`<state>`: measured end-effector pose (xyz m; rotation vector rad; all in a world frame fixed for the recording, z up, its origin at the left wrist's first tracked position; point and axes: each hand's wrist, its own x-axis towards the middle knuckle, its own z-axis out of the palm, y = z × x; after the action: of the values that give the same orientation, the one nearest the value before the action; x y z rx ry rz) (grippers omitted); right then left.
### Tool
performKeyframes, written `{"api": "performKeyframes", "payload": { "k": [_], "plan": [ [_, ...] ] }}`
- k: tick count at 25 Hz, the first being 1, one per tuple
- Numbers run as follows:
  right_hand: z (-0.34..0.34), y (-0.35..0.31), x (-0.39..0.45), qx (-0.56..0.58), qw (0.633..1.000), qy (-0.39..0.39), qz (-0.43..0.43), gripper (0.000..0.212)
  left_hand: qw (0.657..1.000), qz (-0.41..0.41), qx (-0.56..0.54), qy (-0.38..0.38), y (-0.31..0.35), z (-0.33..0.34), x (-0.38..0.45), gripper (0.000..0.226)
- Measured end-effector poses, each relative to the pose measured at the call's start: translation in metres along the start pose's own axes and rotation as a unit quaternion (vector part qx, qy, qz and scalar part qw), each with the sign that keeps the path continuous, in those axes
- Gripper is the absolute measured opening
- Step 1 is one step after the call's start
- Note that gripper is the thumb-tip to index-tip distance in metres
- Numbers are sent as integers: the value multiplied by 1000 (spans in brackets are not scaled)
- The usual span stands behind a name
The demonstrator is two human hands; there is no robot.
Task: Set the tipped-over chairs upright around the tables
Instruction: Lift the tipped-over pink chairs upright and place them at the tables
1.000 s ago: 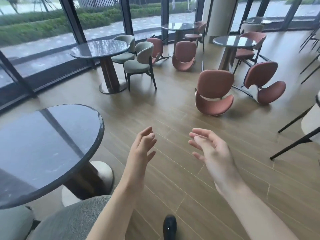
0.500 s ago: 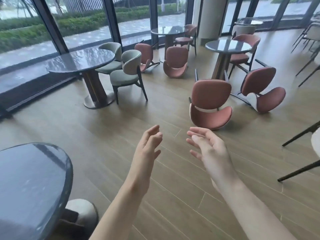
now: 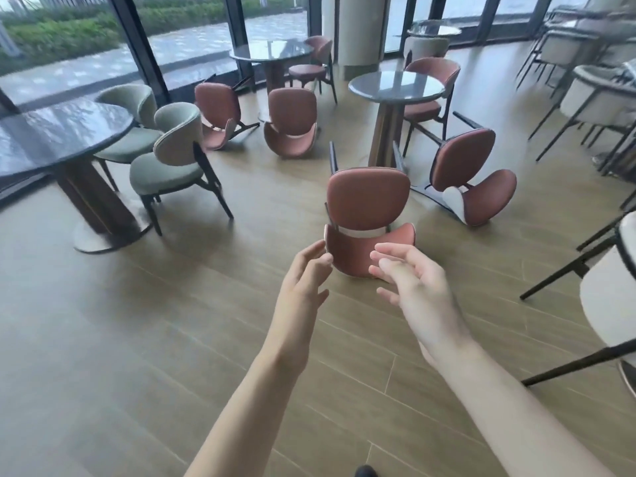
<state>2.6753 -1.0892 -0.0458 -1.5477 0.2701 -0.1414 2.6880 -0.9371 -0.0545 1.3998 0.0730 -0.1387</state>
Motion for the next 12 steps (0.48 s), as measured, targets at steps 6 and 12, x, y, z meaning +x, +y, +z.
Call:
{"api": "performKeyframes", "payload": {
  "k": [6, 12],
  "plan": [
    [-33, -9, 144, -8, 1000, 15, 2, 21, 1000, 4, -3, 17, 4, 50, 139, 41],
    [-38, -5, 280, -2, 999, 51, 17, 21, 1000, -12, -2, 27, 11, 75, 280, 40]
  ]
}}
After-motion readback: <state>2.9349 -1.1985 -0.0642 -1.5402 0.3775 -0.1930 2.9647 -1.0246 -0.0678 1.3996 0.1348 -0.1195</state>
